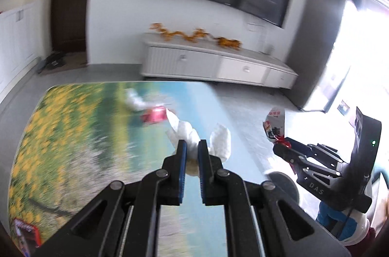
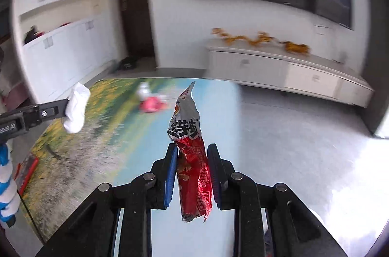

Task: Collect trash
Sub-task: 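Carry the white tissue and red-and-white wrapper over the white bin, then open both tools to drop the tissue and wrapper into the bin, then return both tools to the table above the last two items, then grasp the clear plastic bag with left tool while right tool grasps pink cup wrapper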

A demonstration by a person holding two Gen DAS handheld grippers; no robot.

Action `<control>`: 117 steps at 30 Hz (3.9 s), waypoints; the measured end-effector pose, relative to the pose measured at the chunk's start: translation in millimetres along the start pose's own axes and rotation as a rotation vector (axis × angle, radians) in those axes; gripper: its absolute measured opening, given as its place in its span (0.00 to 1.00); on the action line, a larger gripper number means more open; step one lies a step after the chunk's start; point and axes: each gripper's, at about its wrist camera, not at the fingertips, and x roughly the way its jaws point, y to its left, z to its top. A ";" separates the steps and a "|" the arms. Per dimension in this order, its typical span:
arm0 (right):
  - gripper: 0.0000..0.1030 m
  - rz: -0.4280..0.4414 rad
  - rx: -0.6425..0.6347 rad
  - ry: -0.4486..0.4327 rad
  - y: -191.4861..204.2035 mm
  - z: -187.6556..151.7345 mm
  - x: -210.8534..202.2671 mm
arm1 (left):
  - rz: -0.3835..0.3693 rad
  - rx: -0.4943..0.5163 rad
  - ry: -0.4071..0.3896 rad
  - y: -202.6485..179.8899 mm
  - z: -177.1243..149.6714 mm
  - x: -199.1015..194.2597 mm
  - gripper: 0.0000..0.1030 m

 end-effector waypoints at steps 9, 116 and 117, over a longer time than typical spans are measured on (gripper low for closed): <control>0.23 -0.224 0.253 0.046 -122.4 -57.8 -37.9 | -0.207 0.198 0.100 -137.0 10.9 50.2 0.09; 0.83 0.233 0.033 0.114 44.7 99.9 177.8 | 0.238 -0.208 0.252 167.7 99.5 206.1 0.61; 0.83 0.236 0.031 0.126 47.0 97.6 185.2 | 0.231 -0.218 0.261 169.2 98.1 212.8 0.61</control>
